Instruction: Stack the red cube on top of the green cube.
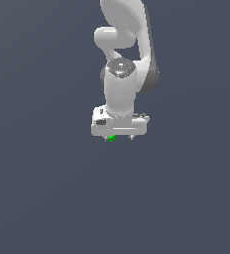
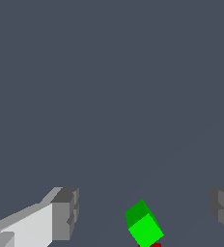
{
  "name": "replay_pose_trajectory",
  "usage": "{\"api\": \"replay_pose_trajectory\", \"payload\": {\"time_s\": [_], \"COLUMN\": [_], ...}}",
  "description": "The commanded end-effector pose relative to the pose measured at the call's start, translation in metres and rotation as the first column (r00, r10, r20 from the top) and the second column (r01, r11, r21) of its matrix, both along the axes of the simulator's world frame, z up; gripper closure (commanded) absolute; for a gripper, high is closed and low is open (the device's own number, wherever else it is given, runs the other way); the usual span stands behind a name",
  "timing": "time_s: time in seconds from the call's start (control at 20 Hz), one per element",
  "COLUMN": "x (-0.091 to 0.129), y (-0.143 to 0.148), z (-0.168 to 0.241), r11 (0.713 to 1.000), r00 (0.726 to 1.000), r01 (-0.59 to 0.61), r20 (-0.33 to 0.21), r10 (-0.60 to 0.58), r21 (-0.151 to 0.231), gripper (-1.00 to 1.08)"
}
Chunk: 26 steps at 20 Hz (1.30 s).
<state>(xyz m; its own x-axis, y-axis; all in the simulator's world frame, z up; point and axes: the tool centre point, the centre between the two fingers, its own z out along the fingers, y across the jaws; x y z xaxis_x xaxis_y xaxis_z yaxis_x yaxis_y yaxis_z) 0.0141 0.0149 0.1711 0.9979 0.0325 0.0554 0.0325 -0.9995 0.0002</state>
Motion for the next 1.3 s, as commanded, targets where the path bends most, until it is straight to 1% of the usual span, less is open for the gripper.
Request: {"api": "replay_pose_trajectory", "payload": {"time_s": [0.0, 0.3, 0.6, 0.9, 1.25], "x": [0.000, -0.006, -0.025, -0.058, -0.112], "y": [0.000, -0.002, -0.008, -0.018, -0.034], "z": [0.000, -0.003, -0.014, -0.033, -0.062], "r11": [1.000, 1.000, 1.000, 1.000, 0.999], "r00": [1.000, 1.000, 1.000, 1.000, 0.999], "r01": [0.000, 0.002, 0.008, 0.019, 0.035], "r20": [0.000, -0.002, -0.007, -0.017, -0.034], "r10": [0.000, -0.002, -0.008, -0.019, -0.035], "r21": [0.000, 0.000, 0.000, 0.000, 0.000], "gripper": [-0.92, -0.92, -0.92, -0.92, -0.92]}}
